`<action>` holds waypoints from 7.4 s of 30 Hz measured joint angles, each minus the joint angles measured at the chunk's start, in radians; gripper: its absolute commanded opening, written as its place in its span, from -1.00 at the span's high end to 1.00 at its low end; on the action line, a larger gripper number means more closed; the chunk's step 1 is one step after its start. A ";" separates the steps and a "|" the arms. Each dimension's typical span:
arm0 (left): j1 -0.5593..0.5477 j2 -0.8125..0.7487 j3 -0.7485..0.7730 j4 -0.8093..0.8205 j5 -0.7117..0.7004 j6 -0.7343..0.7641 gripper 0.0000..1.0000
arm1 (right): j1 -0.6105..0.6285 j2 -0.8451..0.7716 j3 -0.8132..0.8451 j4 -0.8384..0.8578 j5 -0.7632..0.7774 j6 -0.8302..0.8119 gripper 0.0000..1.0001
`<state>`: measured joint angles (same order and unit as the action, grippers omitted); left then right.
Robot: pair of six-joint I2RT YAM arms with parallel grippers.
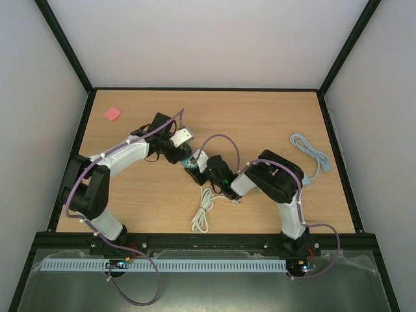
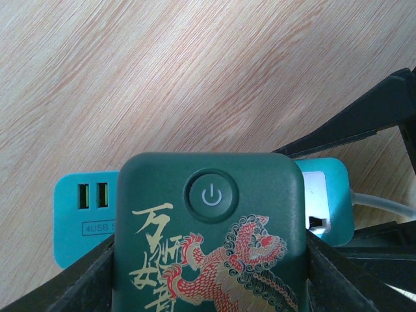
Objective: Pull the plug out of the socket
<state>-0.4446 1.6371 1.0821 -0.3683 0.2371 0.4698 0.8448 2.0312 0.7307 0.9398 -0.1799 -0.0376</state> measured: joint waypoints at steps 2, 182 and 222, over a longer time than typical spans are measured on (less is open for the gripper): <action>0.000 -0.001 0.000 -0.001 0.002 -0.003 0.39 | 0.000 0.000 0.000 0.000 0.000 0.000 0.96; 0.302 -0.054 0.091 0.034 -0.272 0.097 -0.99 | -0.327 -0.097 0.399 -0.889 -0.069 -0.144 -0.96; 0.302 -0.283 -0.056 -0.023 -0.151 -0.038 -0.99 | -0.097 -0.082 0.647 -1.718 -0.126 -1.050 0.48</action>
<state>-0.1429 1.3544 1.0264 -0.3908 0.0860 0.4320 0.7475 1.9491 1.3777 -0.7780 -0.3058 -1.0874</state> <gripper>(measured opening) 0.997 0.269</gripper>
